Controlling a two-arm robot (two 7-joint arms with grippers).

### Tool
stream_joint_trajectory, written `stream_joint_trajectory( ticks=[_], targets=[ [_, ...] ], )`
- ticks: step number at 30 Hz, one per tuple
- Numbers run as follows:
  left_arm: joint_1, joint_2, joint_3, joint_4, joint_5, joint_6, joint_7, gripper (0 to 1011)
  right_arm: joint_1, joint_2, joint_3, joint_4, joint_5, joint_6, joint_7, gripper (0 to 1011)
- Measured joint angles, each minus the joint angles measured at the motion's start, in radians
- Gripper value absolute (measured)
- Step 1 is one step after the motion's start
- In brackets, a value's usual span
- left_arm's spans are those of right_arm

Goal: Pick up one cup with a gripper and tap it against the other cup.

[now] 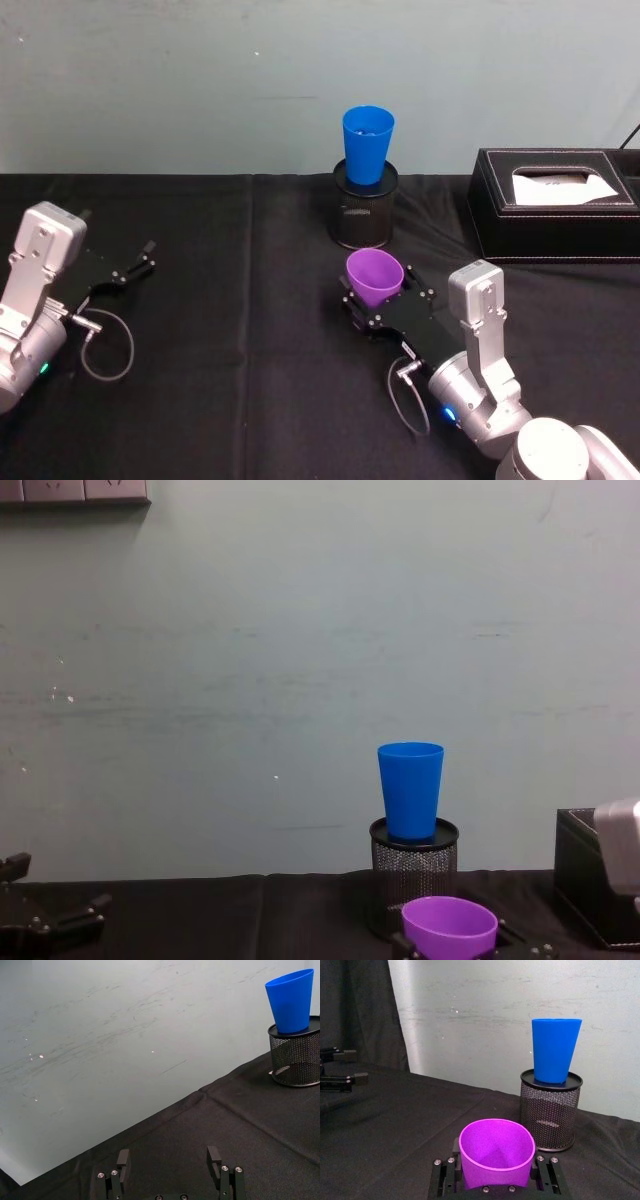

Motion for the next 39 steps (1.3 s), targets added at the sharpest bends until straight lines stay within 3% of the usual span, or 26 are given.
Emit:
stream_joint_trajectory(
  ticks=[15,23,27,31,39],
  targets=[
    [0.000,0.000,0.000,0.000,0.000,0.000,0.000,1000,-0.003,-0.014,0.017,0.018,-0.015,-0.011,0.000,724],
    [0.000,0.000,0.000,0.000,0.000,0.000,0.000,1000,-0.008,-0.018,0.023,0.011,-0.015,0.002,0.000,924],
    [0.000,0.000,0.000,0.000,0.000,0.000,0.000,1000,-0.024,-0.016,0.026,-0.028,-0.014,0.020,-0.001,997],
    [0.000,0.000,0.000,0.000,0.000,0.000,0.000,1000,-0.044,-0.011,0.031,-0.084,-0.008,0.038,-0.004,1002],
    [0.000,0.000,0.000,0.000,0.000,0.000,0.000,1000,-0.099,0.006,0.061,-0.277,0.004,0.139,-0.046,1002]
  ],
)
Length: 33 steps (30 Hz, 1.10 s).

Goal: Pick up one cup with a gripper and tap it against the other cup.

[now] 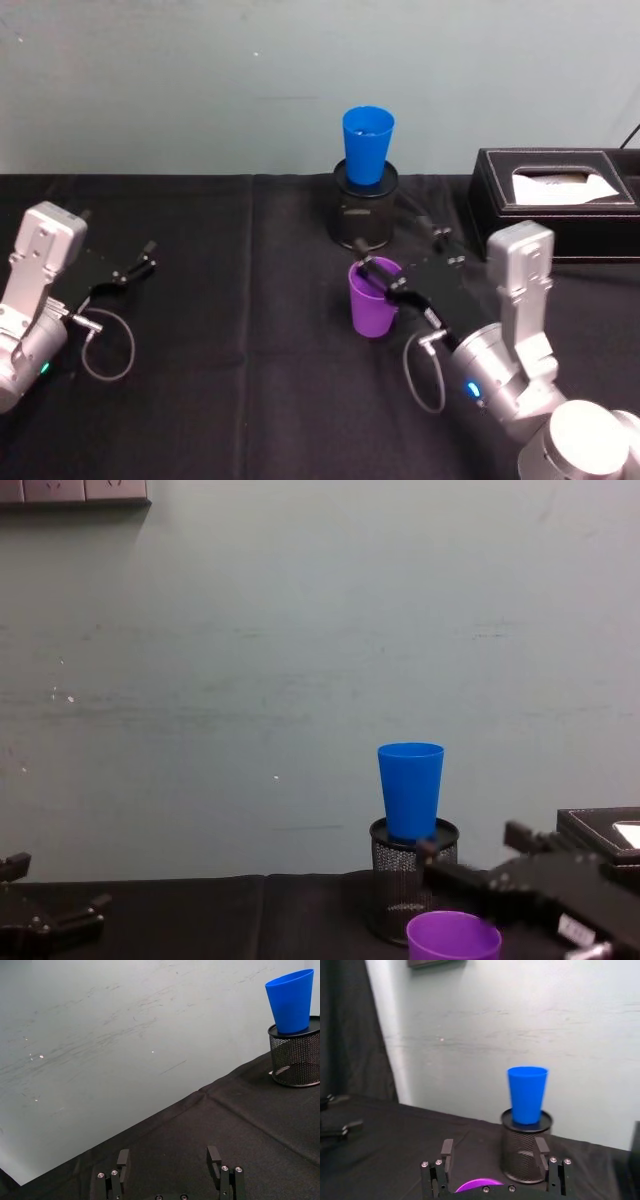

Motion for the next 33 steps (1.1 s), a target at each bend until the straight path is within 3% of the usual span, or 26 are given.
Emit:
stream_joint_trajectory(
  ticks=[5,11,18,28,33],
  targets=[
    [0.000,0.000,0.000,0.000,0.000,0.000,0.000,1000,-0.025,0.011,0.038,-0.098,0.006,0.103,-0.048,1003],
    [0.000,0.000,0.000,0.000,0.000,0.000,0.000,1000,-0.027,0.027,0.079,-0.128,0.002,0.167,-0.076,1003],
    [0.000,0.000,0.000,0.000,0.000,0.000,0.000,1000,0.016,0.047,0.111,-0.058,-0.035,0.194,-0.092,1003],
    [0.000,0.000,0.000,0.000,0.000,0.000,0.000,1000,0.069,0.042,0.107,0.023,-0.090,0.201,-0.103,1002],
    [0.000,0.000,0.000,0.000,0.000,0.000,0.000,1000,0.068,0.041,0.106,0.021,-0.090,0.202,-0.104,1003]
  ],
)
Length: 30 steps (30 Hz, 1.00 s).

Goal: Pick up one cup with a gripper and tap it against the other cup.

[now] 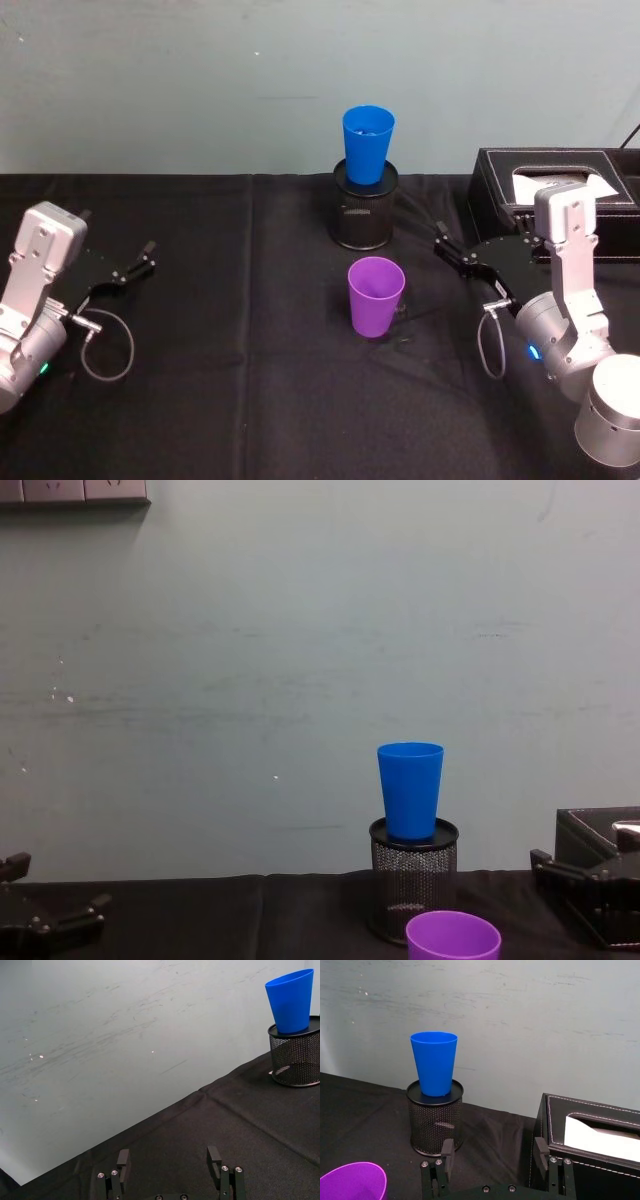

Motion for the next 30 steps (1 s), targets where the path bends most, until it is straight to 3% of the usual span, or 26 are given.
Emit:
stream_joint_trajectory(
  ticks=[30],
  targets=[
    [0.000,0.000,0.000,0.000,0.000,0.000,0.000,1000,-0.006,0.001,0.001,-0.009,0.010,-0.003,0.004,1003]
  ],
)
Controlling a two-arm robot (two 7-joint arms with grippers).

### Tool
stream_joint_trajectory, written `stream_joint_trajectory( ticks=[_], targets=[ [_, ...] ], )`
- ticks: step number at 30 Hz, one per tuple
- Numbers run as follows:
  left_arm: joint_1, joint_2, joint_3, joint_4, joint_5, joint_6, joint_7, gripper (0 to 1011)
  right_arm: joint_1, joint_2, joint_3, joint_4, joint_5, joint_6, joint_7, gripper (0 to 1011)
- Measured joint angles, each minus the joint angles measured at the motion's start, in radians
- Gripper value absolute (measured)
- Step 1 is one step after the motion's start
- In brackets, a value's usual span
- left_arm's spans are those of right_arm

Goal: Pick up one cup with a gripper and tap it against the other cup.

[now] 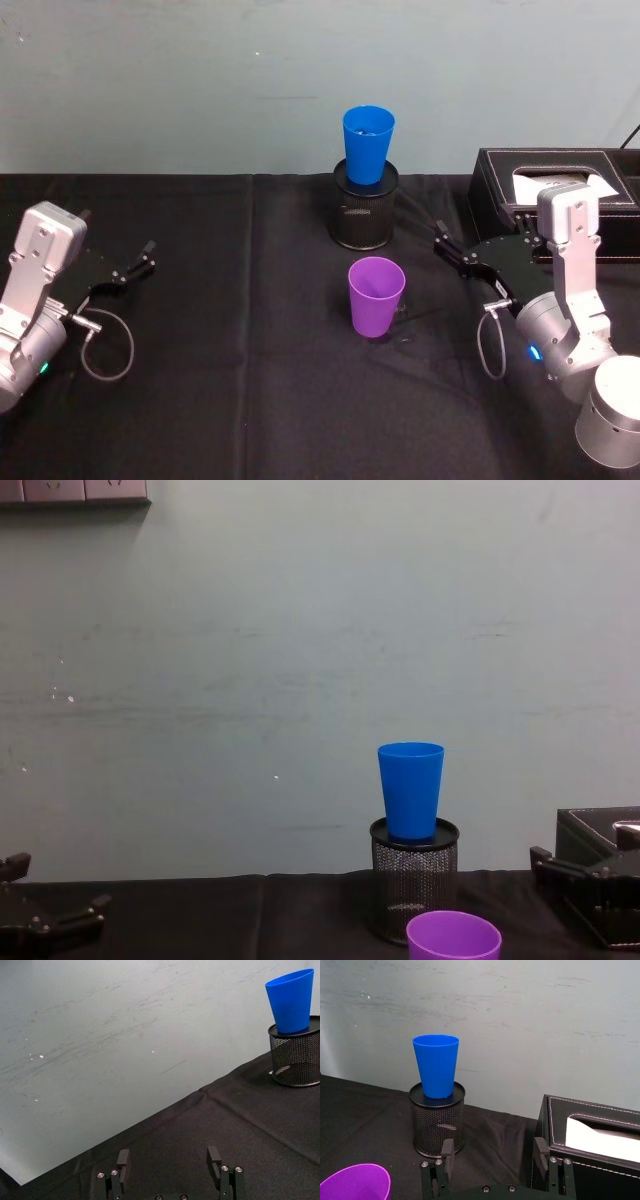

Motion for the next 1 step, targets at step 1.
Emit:
stream_joint_trajectory(
  ticks=[1],
  targets=[
    [0.000,0.000,0.000,0.000,0.000,0.000,0.000,1000,0.000,0.000,0.000,0.000,0.000,0.000,0.000,1003]
  ],
)
